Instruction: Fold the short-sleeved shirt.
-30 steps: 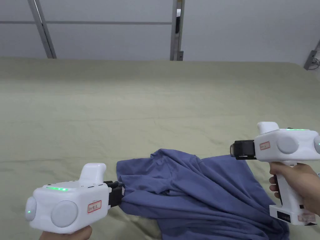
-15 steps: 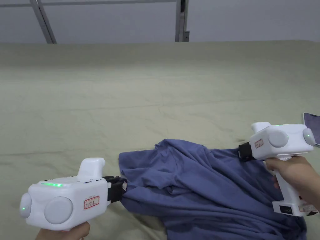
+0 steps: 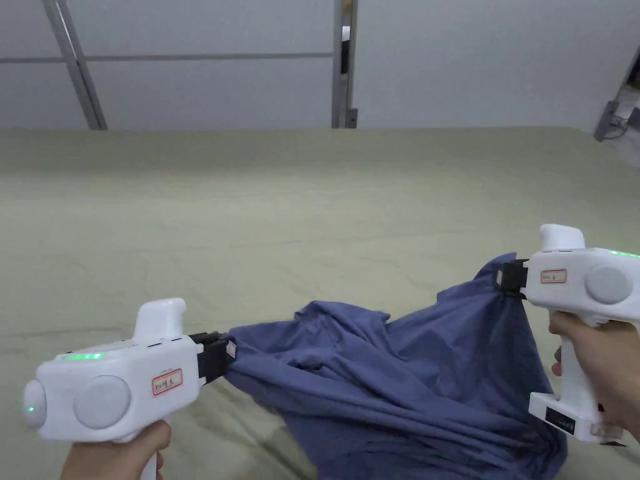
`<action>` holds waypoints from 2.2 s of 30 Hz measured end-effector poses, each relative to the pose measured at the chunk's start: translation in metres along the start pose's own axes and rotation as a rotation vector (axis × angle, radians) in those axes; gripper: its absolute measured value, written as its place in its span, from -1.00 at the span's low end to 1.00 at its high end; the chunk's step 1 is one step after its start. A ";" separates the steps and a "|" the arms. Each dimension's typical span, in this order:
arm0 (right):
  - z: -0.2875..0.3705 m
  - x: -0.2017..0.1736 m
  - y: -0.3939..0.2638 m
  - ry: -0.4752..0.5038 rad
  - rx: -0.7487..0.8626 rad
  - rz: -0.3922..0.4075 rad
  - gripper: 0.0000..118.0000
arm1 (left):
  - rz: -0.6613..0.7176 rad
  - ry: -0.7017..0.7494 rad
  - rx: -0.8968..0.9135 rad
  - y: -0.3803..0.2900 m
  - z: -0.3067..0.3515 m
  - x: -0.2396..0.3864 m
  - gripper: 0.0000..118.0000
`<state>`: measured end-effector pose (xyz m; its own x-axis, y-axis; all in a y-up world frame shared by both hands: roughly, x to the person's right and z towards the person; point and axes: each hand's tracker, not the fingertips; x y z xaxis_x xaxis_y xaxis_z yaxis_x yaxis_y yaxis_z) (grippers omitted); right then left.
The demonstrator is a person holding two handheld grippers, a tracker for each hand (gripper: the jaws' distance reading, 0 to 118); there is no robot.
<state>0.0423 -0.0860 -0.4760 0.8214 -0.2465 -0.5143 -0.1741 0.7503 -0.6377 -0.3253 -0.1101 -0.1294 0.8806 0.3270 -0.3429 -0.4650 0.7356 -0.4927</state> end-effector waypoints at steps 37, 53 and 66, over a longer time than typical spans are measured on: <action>0.482 -0.068 0.087 0.278 0.883 -0.087 -0.92 | -0.074 0.183 0.902 0.150 0.469 0.008 -0.95; 0.385 -0.072 0.147 0.084 0.760 -0.062 -0.92 | -0.086 0.301 0.753 0.223 0.367 -0.016 -0.95; 0.155 -0.088 0.282 -0.122 0.669 -0.064 -0.92 | -0.050 0.488 0.649 0.364 0.152 -0.047 -0.95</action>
<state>0.0048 0.2423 -0.5215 0.8812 -0.2616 -0.3937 0.2179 0.9639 -0.1527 -0.5225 0.2328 -0.1711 0.6905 0.0998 -0.7164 -0.1490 0.9888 -0.0058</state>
